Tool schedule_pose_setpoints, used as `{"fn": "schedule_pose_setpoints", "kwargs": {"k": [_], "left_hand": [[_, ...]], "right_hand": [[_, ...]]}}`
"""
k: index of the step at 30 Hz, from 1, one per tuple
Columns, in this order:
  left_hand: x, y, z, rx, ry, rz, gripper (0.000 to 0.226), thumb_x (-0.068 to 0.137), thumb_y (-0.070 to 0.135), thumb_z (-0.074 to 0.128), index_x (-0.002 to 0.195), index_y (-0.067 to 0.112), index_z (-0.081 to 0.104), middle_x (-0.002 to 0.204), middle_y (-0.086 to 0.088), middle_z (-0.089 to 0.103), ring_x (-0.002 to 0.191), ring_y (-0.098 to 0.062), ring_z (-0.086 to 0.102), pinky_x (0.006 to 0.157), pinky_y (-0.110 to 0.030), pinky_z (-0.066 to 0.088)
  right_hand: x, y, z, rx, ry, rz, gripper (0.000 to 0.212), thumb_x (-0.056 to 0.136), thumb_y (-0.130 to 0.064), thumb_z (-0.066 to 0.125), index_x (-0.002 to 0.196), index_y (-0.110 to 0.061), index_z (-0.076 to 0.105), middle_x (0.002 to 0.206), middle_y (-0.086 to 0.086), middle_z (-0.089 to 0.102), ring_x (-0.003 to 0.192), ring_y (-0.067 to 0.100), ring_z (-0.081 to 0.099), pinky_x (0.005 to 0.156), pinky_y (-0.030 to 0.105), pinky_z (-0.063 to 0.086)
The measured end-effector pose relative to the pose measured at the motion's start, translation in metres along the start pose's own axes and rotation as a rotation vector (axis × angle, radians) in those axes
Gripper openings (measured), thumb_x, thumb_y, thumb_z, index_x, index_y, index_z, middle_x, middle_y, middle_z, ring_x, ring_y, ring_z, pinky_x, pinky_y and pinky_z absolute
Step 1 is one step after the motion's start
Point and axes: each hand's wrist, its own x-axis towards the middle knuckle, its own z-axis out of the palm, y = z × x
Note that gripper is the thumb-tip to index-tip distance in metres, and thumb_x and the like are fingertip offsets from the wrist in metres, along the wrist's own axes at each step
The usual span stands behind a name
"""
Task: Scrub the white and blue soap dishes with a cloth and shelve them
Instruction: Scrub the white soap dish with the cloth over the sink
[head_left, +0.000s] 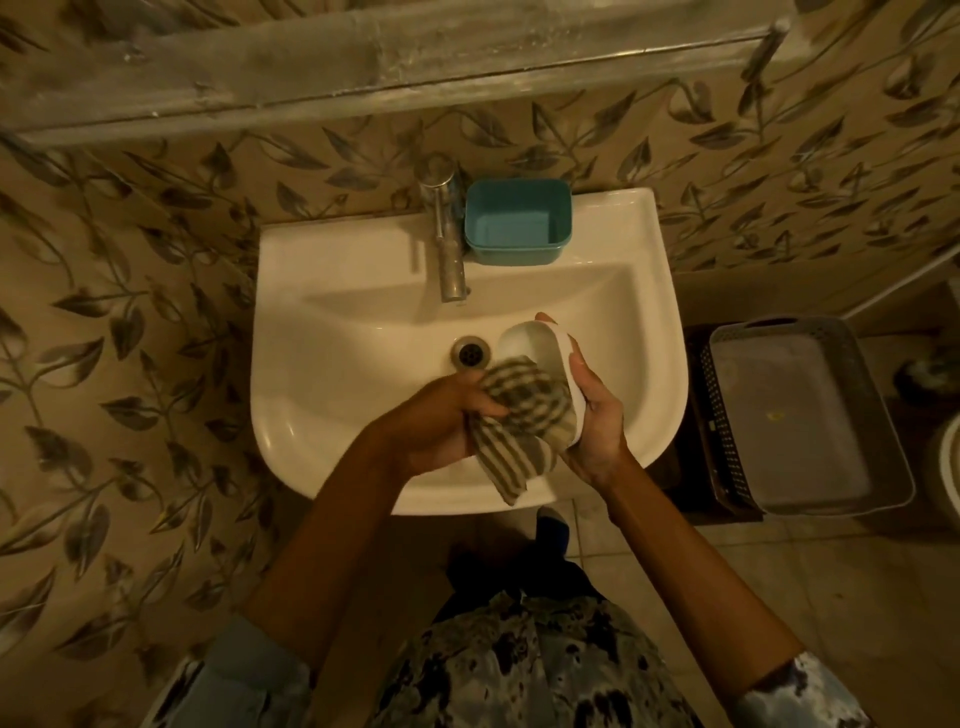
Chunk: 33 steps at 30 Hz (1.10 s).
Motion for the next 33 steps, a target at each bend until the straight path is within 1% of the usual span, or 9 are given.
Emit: {"fn": "schedule_pose_setpoints", "kwargs": {"k": [4, 7, 11, 15, 19, 21, 24, 27, 33], "left_hand": [[-0.013, 0.013, -0.020, -0.272, 0.073, 0.217, 0.033, 0.069, 0.000, 0.047, 0.088, 0.005, 0.074, 0.084, -0.016, 0.072, 0.078, -0.028, 0.071, 0.069, -0.037, 0.060], [-0.021, 0.014, -0.030, -0.340, 0.145, 0.347, 0.035, 0.073, 0.006, 0.048, 0.105, 0.003, 0.063, 0.096, -0.015, 0.071, 0.088, -0.029, 0.069, 0.079, -0.042, 0.056], [-0.022, -0.002, -0.022, -0.202, 0.227, 0.508, 0.035, 0.075, 0.010, 0.053, 0.109, 0.010, 0.061, 0.101, -0.006, 0.073, 0.095, -0.023, 0.069, 0.079, -0.043, 0.058], [-0.021, -0.038, 0.010, -0.008, 0.289, 0.606, 0.032, 0.073, 0.015, 0.067, 0.104, 0.024, 0.067, 0.100, 0.003, 0.072, 0.096, -0.013, 0.067, 0.072, -0.027, 0.057], [-0.021, -0.072, 0.043, 0.377, 0.376, 0.751, 0.049, 0.078, 0.037, 0.057, 0.123, 0.054, 0.051, 0.147, -0.001, 0.038, 0.126, -0.011, 0.048, 0.088, -0.022, 0.052], [-0.016, -0.081, 0.051, 0.527, 0.375, 0.817, 0.058, 0.085, 0.035, 0.053, 0.139, 0.047, 0.036, 0.158, 0.004, 0.013, 0.140, -0.007, 0.028, 0.103, -0.020, 0.041], [-0.008, -0.085, 0.060, 0.693, 0.463, 0.851, 0.064, 0.091, 0.038, 0.046, 0.148, 0.035, 0.018, 0.159, 0.006, -0.004, 0.144, -0.001, 0.012, 0.107, -0.007, 0.026], [0.003, -0.074, 0.063, 0.715, 0.584, 0.799, 0.054, 0.096, 0.040, 0.035, 0.145, 0.044, 0.014, 0.156, 0.012, 0.003, 0.141, 0.000, 0.018, 0.108, -0.015, 0.026], [0.034, -0.037, 0.040, 0.726, 0.565, 0.678, 0.047, 0.100, 0.028, 0.036, 0.144, 0.036, 0.024, 0.146, -0.006, 0.033, 0.122, -0.006, 0.042, 0.083, 0.001, 0.029]], "right_hand": [[0.002, -0.008, -0.001, 0.078, 0.080, 0.031, 0.063, 0.085, -0.031, 0.055, 0.139, -0.002, 0.042, 0.108, 0.011, 0.068, 0.100, 0.027, 0.063, 0.093, 0.042, 0.050], [0.001, -0.009, -0.007, 0.072, 0.056, 0.063, 0.061, 0.082, -0.028, 0.057, 0.135, -0.001, 0.045, 0.107, 0.014, 0.062, 0.099, 0.028, 0.062, 0.092, 0.045, 0.048], [0.003, -0.009, -0.008, -0.006, 0.157, 0.066, 0.034, 0.080, -0.038, 0.062, 0.104, -0.014, 0.067, 0.091, 0.009, 0.062, 0.077, 0.019, 0.063, 0.071, 0.036, 0.054], [0.006, -0.006, 0.002, -0.109, 0.280, 0.067, 0.068, 0.073, -0.051, 0.073, 0.126, -0.013, 0.051, 0.100, 0.007, 0.065, 0.081, 0.017, 0.066, 0.062, 0.032, 0.055], [0.007, -0.002, 0.011, -0.123, 0.390, 0.006, 0.074, 0.061, -0.046, 0.080, 0.122, -0.011, 0.057, 0.093, 0.006, 0.075, 0.084, 0.022, 0.071, 0.070, 0.036, 0.058], [0.004, 0.002, 0.011, -0.144, 0.392, -0.022, 0.059, 0.067, -0.044, 0.080, 0.112, -0.008, 0.066, 0.100, 0.015, 0.073, 0.094, 0.031, 0.069, 0.084, 0.043, 0.056], [-0.002, 0.008, 0.015, -0.167, 0.364, -0.034, 0.043, 0.080, -0.038, 0.073, 0.109, -0.007, 0.069, 0.107, 0.018, 0.071, 0.102, 0.033, 0.067, 0.089, 0.043, 0.055], [-0.006, 0.008, 0.017, -0.196, 0.346, -0.049, 0.037, 0.087, -0.032, 0.066, 0.113, -0.007, 0.068, 0.108, 0.017, 0.071, 0.100, 0.031, 0.069, 0.087, 0.041, 0.056], [-0.011, 0.013, 0.007, -0.237, 0.346, -0.074, 0.037, 0.084, -0.028, 0.068, 0.116, -0.010, 0.068, 0.109, 0.019, 0.071, 0.096, 0.032, 0.068, 0.088, 0.044, 0.055]]}}
